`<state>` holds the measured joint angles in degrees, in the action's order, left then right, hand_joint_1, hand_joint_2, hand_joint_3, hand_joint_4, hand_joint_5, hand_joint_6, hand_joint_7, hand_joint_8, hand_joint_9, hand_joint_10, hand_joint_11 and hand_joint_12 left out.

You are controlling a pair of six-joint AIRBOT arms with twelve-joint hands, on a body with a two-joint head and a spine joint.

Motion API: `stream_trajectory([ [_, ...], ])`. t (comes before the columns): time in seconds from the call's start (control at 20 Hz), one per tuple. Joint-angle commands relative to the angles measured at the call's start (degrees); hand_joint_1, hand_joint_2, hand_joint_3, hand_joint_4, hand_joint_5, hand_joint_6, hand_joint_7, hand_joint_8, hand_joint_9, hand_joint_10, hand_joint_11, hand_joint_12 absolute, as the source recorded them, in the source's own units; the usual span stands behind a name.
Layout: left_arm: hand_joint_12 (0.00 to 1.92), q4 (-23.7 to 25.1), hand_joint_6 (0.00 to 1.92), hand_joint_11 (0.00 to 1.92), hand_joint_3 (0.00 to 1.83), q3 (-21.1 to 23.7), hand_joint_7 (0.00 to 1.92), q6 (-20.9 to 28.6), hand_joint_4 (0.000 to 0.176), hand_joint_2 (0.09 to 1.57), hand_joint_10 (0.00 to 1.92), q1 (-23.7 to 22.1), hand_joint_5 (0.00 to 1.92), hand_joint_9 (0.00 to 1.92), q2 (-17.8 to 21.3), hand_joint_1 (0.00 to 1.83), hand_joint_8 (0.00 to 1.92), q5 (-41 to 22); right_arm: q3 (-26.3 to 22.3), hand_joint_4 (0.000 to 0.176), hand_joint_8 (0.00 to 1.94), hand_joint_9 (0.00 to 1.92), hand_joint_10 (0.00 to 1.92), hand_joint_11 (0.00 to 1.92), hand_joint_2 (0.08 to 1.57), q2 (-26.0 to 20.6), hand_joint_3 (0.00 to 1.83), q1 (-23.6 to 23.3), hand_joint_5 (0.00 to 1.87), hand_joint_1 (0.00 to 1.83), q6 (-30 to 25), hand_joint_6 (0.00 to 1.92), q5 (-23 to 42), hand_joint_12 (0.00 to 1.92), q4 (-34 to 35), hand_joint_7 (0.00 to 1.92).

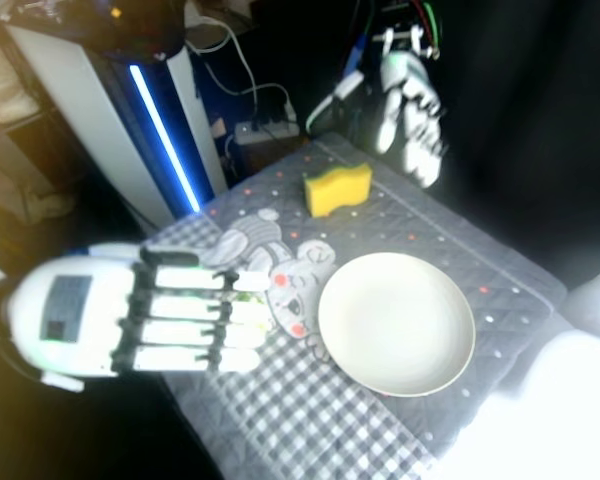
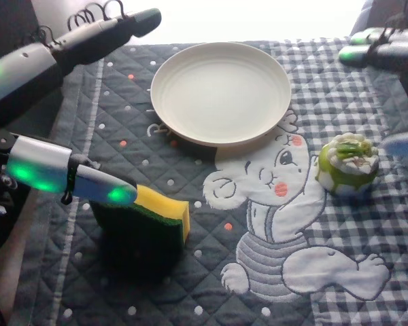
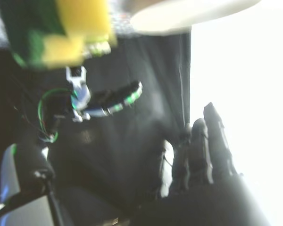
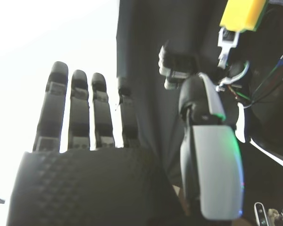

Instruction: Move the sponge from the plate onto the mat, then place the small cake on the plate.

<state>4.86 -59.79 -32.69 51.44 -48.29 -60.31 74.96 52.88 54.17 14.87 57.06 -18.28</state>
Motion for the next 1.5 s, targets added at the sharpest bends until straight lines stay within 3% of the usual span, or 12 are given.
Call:
stream_trajectory([
  [0.0, 0.35, -1.13, 0.01, 0.0, 0.0, 0.27, 0.0, 0.06, 0.176, 0.65, 0.0, -0.36, 0.06, 0.01, 0.15, 0.74, 0.0, -7.09, 0.28, 0.094, 0.0, 0.28, 0.01, 0.37, 1.13, 0.37, 0.0, -0.62, 0.26, 0.7, -1.31, 0.0, 4.15, 0.08, 0.38, 0.23],
  [0.05, 0.31, -1.25, 0.01, 0.0, 0.01, 0.22, 0.0, 0.06, 0.155, 0.67, 0.0, -0.36, 0.08, 0.01, 0.11, 0.75, 0.0, -6.98, 0.52, 0.1, 0.01, 0.36, 0.0, 0.4, 1.1, 0.71, 0.0, -0.73, 0.27, 0.73, -2.0, 0.0, 3.01, 0.2, -1.21, 0.27],
  [0.4, 0.21, -2.53, 0.0, 0.0, 0.01, -0.19, 0.03, 0.06, 0.155, 0.69, 0.0, 0.38, 0.12, 0.01, -0.8, 0.82, 0.0, -5.88, 2.77, 0.104, 0.0, 0.4, 0.0, 0.11, 0.92, 3.79, 0.0, -1.16, 0.37, 1.12, -3.4, 0.0, -3.21, 0.95, -5.42, 0.31],
  [0.6, 0.14, -2.71, 0.0, 0.0, 0.0, -0.41, 0.02, 0.06, 0.167, 0.64, 0.0, 0.42, 0.12, 0.01, -1.38, 0.88, 0.0, -5.26, 3.48, 0.059, 0.02, 0.63, 0.07, 0.3, 0.97, 5.11, 0.0, -1.2, 0.49, 1.21, -3.41, 0.0, -3.68, 1.17, -5.24, 0.51],
  [0.65, 0.25, -2.85, 0.0, 0.0, 0.0, -0.4, 0.04, 0.07, 0.148, 0.66, 0.01, 0.52, 0.11, 0.04, -1.47, 0.83, 0.0, -5.2, 3.64, 0.055, 0.05, 0.71, 0.13, 0.34, 0.99, 5.48, 0.0, -1.21, 0.53, 1.21, -3.41, 0.0, -3.71, 1.26, -4.98, 0.59],
  [0.75, 0.38, -3.01, 0.0, 0.0, 0.0, -0.37, 0.08, 0.07, 0.158, 0.68, 0.01, 0.75, 0.11, 0.09, -1.58, 0.75, 0.0, -5.1, 3.83, 0.0, 0.17, 0.62, 0.9, 0.47, 0.99, 5.88, 0.0, -1.21, 0.68, 1.24, -3.41, 0.01, -3.86, 1.46, -4.92, 0.74],
  [0.85, 0.07, -3.16, 0.0, 0.0, 0.0, -0.33, 0.08, 0.09, 0.151, 0.7, 0.02, 0.91, 0.13, 0.06, -1.69, 0.75, 0.0, -5.01, 4.1, 0.0, 1.04, 0.69, 1.29, 0.63, 1.11, 6.32, 0.01, -1.21, 0.87, 1.32, -3.41, 0.03, -4.11, 1.62, -4.61, 0.85],
  [0.9, 0.01, -3.27, 0.0, 0.0, 0.0, -0.28, 0.08, 0.11, 0.158, 0.71, 0.02, 0.98, 0.12, 0.05, -1.71, 0.76, 0.0, -5.0, 4.24, 0.0, 1.24, 0.77, 1.29, 0.7, 1.15, 6.52, 0.0, -1.21, 0.87, 1.27, -3.41, 0.74, -4.16, 1.63, -4.35, 0.92],
  [0.95, 0.0, -3.41, 0.0, 0.0, 0.01, -0.22, 0.07, 0.12, 0.143, 0.72, 0.02, 1.14, 0.11, 0.05, -1.71, 0.75, 0.0, -5.0, 4.38, 0.0, 1.27, 0.84, 1.26, 0.72, 1.15, 6.68, 0.0, -1.2, 0.87, 1.25, -3.41, 0.9, -4.18, 1.62, -4.13, 0.94],
  [1.15, 0.0, -3.91, 0.0, 0.0, 0.02, -0.11, 0.05, 0.18, 0.153, 0.75, 0.01, 1.95, 0.1, 0.02, -1.71, 0.77, 0.0, -5.04, 4.99, 0.0, 1.39, 0.87, 1.42, 0.83, 1.15, 6.6, 0.0, -1.21, 1.01, 1.25, -3.65, 0.75, -3.86, 1.68, -3.08, 0.88],
  [1.25, 0.0, -4.09, 0.01, 0.0, 0.02, -0.12, 0.04, 0.19, 0.148, 0.76, 0.01, 2.11, 0.11, 0.02, -1.75, 0.76, 0.0, -5.01, 6.06, 0.0, 1.08, 0.95, 1.11, 0.83, 1.11, 6.27, 0.0, -1.26, 1.0, 1.24, -5.92, 0.85, -1.75, 1.5, -2.49, 1.03],
  [1.45, 0.01, -5.02, 0.01, 0.01, 0.01, 0.29, 0.03, 0.54, 0.17, 0.75, 0.0, 3.55, 0.13, 0.0, -1.58, 0.8, 0.0, -6.42, 7.26, 0.003, 1.11, 0.87, 0.96, 0.72, 1.12, 4.48, 0.0, -10.86, 1.0, 1.22, -7.61, 0.92, -0.85, 1.39, -6.38, 0.95],
])
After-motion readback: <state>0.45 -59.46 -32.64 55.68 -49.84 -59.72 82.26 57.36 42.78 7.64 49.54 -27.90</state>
